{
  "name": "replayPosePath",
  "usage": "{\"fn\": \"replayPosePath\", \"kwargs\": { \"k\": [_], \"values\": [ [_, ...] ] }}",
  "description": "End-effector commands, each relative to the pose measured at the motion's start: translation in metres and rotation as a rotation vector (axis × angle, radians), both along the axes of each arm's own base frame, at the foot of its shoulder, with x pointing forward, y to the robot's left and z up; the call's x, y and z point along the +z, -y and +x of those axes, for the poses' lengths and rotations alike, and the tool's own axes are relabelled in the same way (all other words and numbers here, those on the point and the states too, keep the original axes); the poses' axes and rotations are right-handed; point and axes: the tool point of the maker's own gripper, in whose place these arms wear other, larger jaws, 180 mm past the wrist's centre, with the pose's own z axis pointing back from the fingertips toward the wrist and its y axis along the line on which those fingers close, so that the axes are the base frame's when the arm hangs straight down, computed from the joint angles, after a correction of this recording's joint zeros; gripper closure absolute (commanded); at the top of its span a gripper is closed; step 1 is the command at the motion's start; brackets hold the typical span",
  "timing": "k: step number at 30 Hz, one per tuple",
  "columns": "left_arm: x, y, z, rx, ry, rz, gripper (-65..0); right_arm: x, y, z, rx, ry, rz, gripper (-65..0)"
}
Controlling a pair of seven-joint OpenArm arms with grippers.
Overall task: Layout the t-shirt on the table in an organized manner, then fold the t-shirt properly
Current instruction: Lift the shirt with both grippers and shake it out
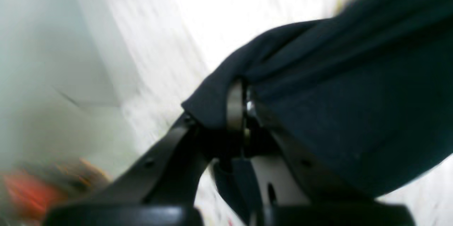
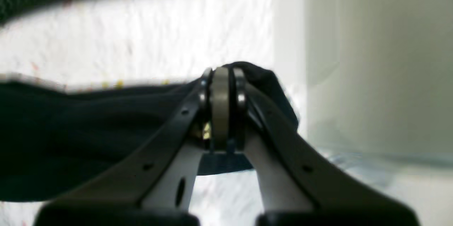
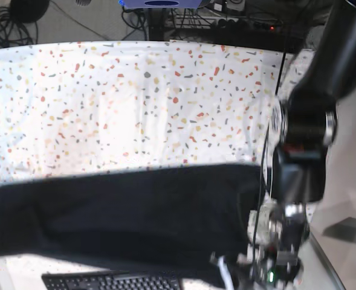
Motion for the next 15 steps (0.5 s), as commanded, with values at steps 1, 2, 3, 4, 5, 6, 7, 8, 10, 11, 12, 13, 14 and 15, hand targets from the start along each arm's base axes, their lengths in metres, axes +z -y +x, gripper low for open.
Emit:
{"fn": "replayPosePath", "kwargs": {
  "k": [1,2,3,4,5,6,7,8,10,11,12,13,14,15],
  "values": [
    [0.064,0.012,0.026,-0.018,0.139,-0.032,0.0,0.074,0.018,0.018,-0.023,0.163,-0.040,0.0],
    [0.089,0.021,0.033,-0.031,0.179,-0.044,0.0,0.104,0.025,0.022,-0.031,0.212,-0.059,0.0],
    [0.119,0.030,0.040,-0.043,0.231,-0.054,0.0,0.137,0.031,0.023,-0.037,0.269,-0.089,0.0],
    [0.141,0.037,0.043,-0.055,0.274,-0.063,0.0,0.160,0.037,0.022,-0.045,0.314,-0.110,0.0],
    [0.164,0.043,0.044,-0.065,0.323,-0.068,0.0,0.182,0.043,0.018,-0.052,0.352,-0.140,0.0],
    [0.188,0.046,0.042,-0.068,0.382,-0.086,0.0,0.209,0.046,0.011,-0.057,0.398,-0.182,0.0],
    [0.211,0.047,0.038,-0.064,0.445,-0.114,0.0,0.232,0.048,0.001,-0.063,0.425,-0.229,0.0],
    [0.226,0.045,0.032,-0.055,0.496,-0.138,0.0,0.249,0.046,-0.007,-0.065,0.435,-0.269,0.0],
    [0.228,0.028,0.015,-0.008,0.527,-0.151,0.0,0.248,0.052,-0.035,-0.108,0.381,-0.313,0.0],
    [0.222,0.023,0.007,0.009,0.522,-0.143,0.0,0.240,0.055,-0.048,-0.132,0.355,-0.316,0.0],
    [0.217,0.019,-0.002,0.019,0.521,-0.126,0.0,0.238,0.058,-0.064,-0.160,0.355,-0.322,0.0],
    [0.208,0.016,-0.011,0.030,0.515,-0.115,0.0,0.229,0.059,-0.078,-0.182,0.345,-0.325,0.0],
    [0.188,0.012,-0.024,0.043,0.495,-0.106,0.0,0.215,0.055,-0.092,-0.195,0.335,-0.330,0.0],
    [0.178,0.009,-0.037,0.045,0.500,-0.090,0.0,0.202,0.052,-0.105,-0.208,0.324,-0.332,0.0]
  ]
}}
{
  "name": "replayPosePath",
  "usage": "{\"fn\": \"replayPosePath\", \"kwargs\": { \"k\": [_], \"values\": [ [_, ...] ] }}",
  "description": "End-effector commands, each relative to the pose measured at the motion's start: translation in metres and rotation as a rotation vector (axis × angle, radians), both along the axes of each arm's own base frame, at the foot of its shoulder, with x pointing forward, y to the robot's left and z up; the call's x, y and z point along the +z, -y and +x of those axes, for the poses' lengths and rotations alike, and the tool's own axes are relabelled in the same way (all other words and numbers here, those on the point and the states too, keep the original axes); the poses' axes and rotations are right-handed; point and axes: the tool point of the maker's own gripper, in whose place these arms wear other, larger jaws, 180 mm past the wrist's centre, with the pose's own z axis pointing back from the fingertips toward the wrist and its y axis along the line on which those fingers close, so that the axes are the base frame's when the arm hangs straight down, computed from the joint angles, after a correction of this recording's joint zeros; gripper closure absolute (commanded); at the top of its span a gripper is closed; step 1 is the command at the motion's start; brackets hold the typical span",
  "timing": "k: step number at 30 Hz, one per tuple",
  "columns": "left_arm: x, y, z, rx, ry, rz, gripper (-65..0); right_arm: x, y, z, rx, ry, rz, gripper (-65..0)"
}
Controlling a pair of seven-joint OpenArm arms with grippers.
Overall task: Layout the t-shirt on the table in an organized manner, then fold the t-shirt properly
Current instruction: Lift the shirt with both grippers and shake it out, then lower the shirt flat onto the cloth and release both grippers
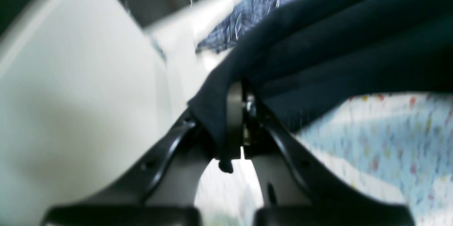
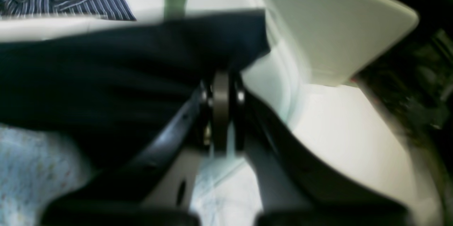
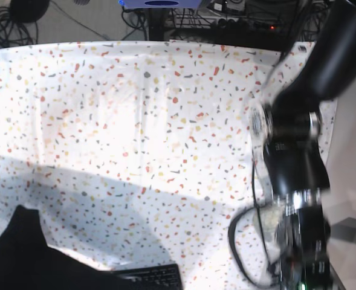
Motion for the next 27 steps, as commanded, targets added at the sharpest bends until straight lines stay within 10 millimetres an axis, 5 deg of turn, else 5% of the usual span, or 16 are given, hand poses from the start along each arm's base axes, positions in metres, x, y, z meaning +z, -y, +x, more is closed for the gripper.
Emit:
{"fn": "replayPosePath", "kwargs": {
  "k": [1,4,10,15,19,27],
  "values": [
    [0.011,-0.006,-0.013,0.012,0.062,0.015,0.0,0.012,0.006,-0.020,-0.035,0.049,-0.038,0.0],
    [-0.054,-0.017,-0.052,0.025,-0.034,0.052,0.0,-0.054,-0.008,-0.059,-0.062,-0.039,0.001,0.0],
    [-0.216,-0.029,-0.141,0.022,-0.395,0.068,0.0,-0.223,-0.049,-0.113,-0.054,-0.294,0.248,0.0],
    [-0.313,-0.030,-0.201,-0.026,-0.540,0.004,0.0,-0.334,-0.067,-0.152,-0.081,-0.438,0.455,0.0],
    [-0.342,-0.041,-0.228,-0.023,-0.609,0.000,0.0,-0.363,-0.067,-0.176,-0.105,-0.490,0.494,0.0],
    [-0.345,-0.092,-0.250,0.115,-0.627,-0.010,0.0,-0.378,-0.069,-0.204,-0.113,-0.555,0.489,0.0]
  ]
}}
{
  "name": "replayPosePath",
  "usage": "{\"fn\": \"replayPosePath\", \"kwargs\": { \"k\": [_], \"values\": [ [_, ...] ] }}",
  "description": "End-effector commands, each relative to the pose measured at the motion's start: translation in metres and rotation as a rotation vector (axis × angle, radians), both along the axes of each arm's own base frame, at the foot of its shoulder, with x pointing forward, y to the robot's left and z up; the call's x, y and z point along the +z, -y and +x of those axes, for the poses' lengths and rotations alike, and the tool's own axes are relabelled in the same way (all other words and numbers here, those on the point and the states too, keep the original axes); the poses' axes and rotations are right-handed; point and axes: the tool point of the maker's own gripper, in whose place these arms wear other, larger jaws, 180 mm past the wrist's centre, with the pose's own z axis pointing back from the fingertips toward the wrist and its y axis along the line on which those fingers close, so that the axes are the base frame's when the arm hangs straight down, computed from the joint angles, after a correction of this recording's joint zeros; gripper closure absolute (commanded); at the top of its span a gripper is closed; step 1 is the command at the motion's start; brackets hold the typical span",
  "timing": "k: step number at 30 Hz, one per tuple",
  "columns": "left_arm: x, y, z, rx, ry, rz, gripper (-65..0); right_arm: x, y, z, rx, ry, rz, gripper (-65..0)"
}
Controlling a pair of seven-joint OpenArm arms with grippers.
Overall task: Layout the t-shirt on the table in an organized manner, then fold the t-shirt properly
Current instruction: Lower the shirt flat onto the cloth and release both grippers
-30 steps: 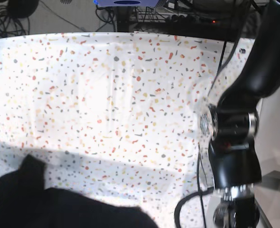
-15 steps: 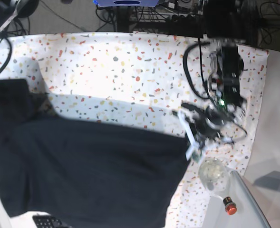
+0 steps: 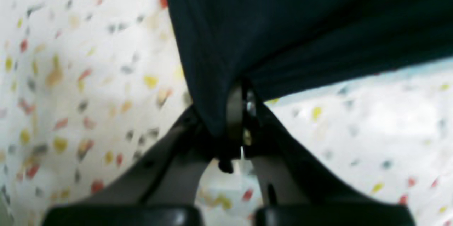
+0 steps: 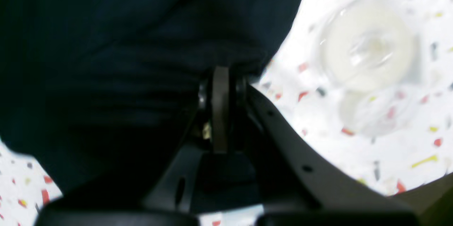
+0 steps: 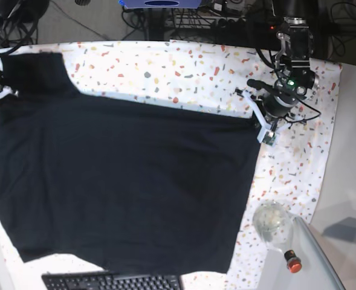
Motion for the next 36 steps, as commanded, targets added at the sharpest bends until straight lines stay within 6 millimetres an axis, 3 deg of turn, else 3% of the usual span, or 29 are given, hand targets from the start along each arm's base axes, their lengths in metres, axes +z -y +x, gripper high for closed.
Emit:
{"fn": "replayPosePath", "kwargs": {
  "k": [1,5,9,17,18,20,23,27,33,36],
  "values": [
    [0.007,-0.006,0.004,0.005,0.028,0.015,0.0,0.014,0.013,0.009,-0.003,0.044,-0.041,0.0],
    [-0.003,-0.005,-0.013,0.005,-0.008,0.013,0.0,0.011,0.010,0.004,-0.004,0.031,-0.034,0.0],
    [-0.010,-0.004,-0.027,0.013,-0.037,0.003,0.0,0.001,-0.007,-0.012,-0.006,0.007,-0.007,0.0],
    [-0.014,-0.004,-0.036,0.014,-0.054,0.002,0.0,-0.007,-0.038,-0.042,-0.008,-0.135,0.060,0.0],
    [-0.014,-0.004,-0.035,0.014,-0.052,0.002,0.0,-0.005,-0.039,-0.042,-0.008,-0.136,0.062,-7.4],
    [-0.014,-0.004,-0.035,0.014,-0.052,0.002,0.0,0.004,-0.032,-0.044,-0.048,-0.111,0.049,-21.2],
    [-0.014,-0.004,-0.035,0.014,-0.052,0.002,0.0,0.026,-0.018,-0.046,-0.129,-0.045,0.014,-30.8],
    [-0.014,-0.004,-0.035,0.014,-0.052,0.002,0.0,0.047,-0.002,-0.037,-0.184,0.030,-0.023,-32.1],
    [-0.013,-0.004,-0.034,0.014,-0.049,0.002,0.0,0.019,0.012,-0.018,-0.204,-0.007,0.060,-32.3],
    [-0.013,-0.005,-0.033,0.013,-0.049,0.005,0.0,0.009,0.012,-0.018,-0.213,-0.026,0.089,-36.5]
  ]
}}
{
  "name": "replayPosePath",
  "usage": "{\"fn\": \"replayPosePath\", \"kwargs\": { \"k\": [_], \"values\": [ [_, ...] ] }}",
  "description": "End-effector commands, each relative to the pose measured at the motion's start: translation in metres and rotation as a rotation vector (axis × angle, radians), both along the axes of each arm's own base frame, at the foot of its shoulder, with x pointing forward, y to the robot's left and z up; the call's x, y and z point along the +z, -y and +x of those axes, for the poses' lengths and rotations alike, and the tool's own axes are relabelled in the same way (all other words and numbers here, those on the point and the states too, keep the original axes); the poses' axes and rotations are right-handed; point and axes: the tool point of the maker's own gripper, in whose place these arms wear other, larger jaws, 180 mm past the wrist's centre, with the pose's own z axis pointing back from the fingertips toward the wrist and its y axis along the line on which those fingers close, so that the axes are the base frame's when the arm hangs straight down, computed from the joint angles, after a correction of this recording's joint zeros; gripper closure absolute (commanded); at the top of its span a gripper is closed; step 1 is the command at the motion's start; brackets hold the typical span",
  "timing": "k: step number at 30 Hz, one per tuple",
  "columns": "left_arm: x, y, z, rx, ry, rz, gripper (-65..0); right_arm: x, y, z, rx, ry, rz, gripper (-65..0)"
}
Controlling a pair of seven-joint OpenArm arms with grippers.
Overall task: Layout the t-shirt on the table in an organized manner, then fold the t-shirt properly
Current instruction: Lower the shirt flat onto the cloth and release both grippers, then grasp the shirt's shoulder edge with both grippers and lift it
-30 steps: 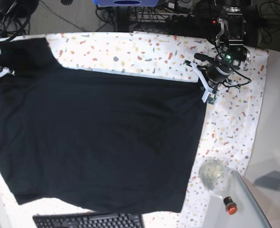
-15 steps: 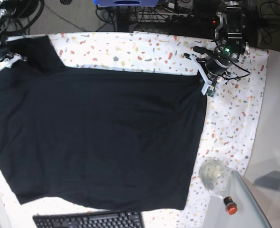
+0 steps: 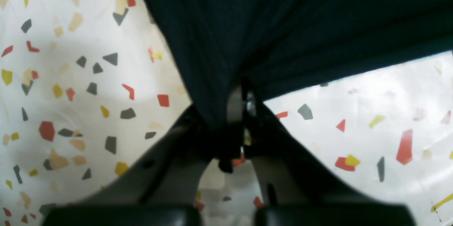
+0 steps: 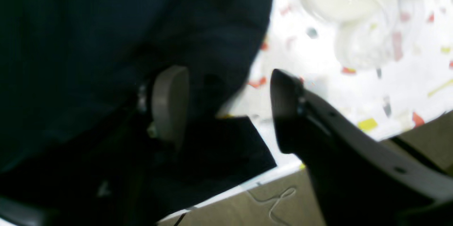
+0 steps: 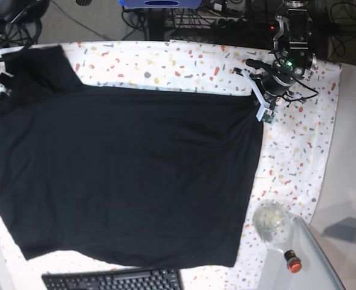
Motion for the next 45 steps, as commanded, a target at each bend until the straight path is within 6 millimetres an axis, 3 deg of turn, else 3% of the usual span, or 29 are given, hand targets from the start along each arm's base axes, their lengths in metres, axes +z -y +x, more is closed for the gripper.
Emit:
{"fn": "replayPosePath", "kwargs": {
  "k": [1,3,8,12,18,21,25,30,37,41,45],
  "values": [
    [0.008,-0.005,0.007,-0.002,0.032,0.013,0.0,0.008,0.011,0.005,-0.023,0.035,-0.017,-39.3],
    [0.008,-0.006,0.007,-0.002,0.031,0.015,0.0,0.003,0.013,0.002,-0.063,0.039,0.008,-42.0],
    [0.008,-0.007,0.007,-0.001,0.031,0.015,0.0,-0.017,0.006,-0.003,-0.086,0.020,0.083,-41.9],
    [0.009,-0.007,0.008,-0.001,0.034,0.015,0.0,-0.019,-0.010,0.002,0.034,0.035,0.108,-41.7],
    [0.008,-0.007,0.007,-0.001,0.031,0.015,0.0,-0.019,-0.012,0.004,0.041,0.039,0.111,-41.3],
    [0.008,-0.007,0.006,0.000,0.030,0.016,0.0,-0.019,-0.012,0.005,0.043,0.040,0.111,-30.2],
    [0.007,-0.007,0.005,-0.002,0.025,0.020,0.0,-0.018,-0.016,0.006,0.076,0.046,0.115,0.0],
    [0.005,-0.008,0.000,-0.001,0.012,0.025,0.0,-0.017,-0.019,-0.003,0.128,-0.010,0.127,0.0],
    [0.025,-0.026,-0.009,0.045,0.057,0.055,0.0,0.019,-0.014,-0.019,0.169,-0.048,0.002,0.0],
    [0.048,-0.028,-0.003,0.036,0.115,0.082,0.0,0.032,-0.014,-0.012,0.176,-0.024,-0.038,0.0],
    [0.060,-0.025,0.011,0.040,0.138,0.090,0.0,0.035,-0.032,0.011,0.265,-0.026,-0.037,0.0]
  ]
}}
